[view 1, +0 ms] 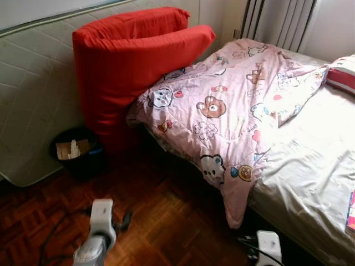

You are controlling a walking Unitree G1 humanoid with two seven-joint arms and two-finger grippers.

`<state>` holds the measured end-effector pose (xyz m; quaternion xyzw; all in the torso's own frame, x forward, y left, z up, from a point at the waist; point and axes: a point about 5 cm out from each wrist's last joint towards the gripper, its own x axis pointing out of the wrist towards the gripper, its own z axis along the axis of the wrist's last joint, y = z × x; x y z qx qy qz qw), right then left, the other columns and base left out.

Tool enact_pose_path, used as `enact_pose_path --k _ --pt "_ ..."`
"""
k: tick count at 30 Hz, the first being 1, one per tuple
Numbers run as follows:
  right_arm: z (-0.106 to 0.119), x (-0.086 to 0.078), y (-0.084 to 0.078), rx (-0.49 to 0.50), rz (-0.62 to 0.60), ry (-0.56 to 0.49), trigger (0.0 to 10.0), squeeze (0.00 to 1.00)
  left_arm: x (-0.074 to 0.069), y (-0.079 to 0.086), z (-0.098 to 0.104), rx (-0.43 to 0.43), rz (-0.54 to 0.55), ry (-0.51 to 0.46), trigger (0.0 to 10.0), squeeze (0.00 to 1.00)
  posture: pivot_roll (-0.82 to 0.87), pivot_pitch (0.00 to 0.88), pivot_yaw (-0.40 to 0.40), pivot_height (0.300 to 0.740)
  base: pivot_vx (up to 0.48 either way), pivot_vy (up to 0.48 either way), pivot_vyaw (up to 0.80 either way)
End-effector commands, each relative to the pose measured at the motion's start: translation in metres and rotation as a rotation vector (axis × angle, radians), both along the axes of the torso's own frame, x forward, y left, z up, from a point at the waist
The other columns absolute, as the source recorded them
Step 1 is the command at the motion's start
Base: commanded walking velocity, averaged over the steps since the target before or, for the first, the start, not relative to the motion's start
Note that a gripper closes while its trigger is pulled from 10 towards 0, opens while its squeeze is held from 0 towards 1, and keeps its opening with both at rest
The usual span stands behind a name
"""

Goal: Clean up the room

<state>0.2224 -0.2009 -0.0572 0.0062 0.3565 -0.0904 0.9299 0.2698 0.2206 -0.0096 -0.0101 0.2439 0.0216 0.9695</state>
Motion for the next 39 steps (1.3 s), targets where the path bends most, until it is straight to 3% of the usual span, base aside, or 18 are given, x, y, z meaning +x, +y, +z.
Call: enact_pose_path --k 1,5,13,18,26,39 --pt "-0.006 -0.009 0.003 0.023 -0.011 0.033 10.0 0.0 -0.012 0.001 -0.013 0.023 -0.009 0.078 10.0 0.0 0.01 0.131 0.029 0.74 0.0 0.0 0.0" --pt "-0.016 -0.024 0.007 0.061 -0.026 0.086 10.0 0.0 -0.04 -0.004 -0.038 0.006 0.008 0.213 10.0 0.0 0.0 0.126 0.026 0.74 0.0 0.0 0.0" --pt "-0.025 -0.038 0.014 0.065 -0.018 0.149 10.0 0.0 -0.054 -0.01 -0.05 -0.025 0.023 0.276 10.0 0.0 0.0 0.14 0.024 0.74 0.0 0.0 0.0" --pt "-0.026 -0.04 0.019 0.059 0.033 0.149 10.0 0.0 -0.058 -0.009 -0.053 -0.025 0.026 0.299 10.0 0.0 0.0 0.146 0.023 0.74 0.0 0.0 0.09" --pt "-0.029 -0.046 0.012 0.041 0.033 0.177 10.0 0.0 -0.071 -0.008 -0.06 -0.031 0.03 0.348 10.0 0.0 0.0 0.159 0.023 0.74 0.0 0.0 0.79" --pt "-0.029 -0.047 0.013 0.035 0.053 0.183 10.0 0.0 -0.075 -0.004 -0.063 -0.025 0.035 0.386 10.0 0.0 0.0 0.163 0.023 0.74 0.0 0.0 0.76"
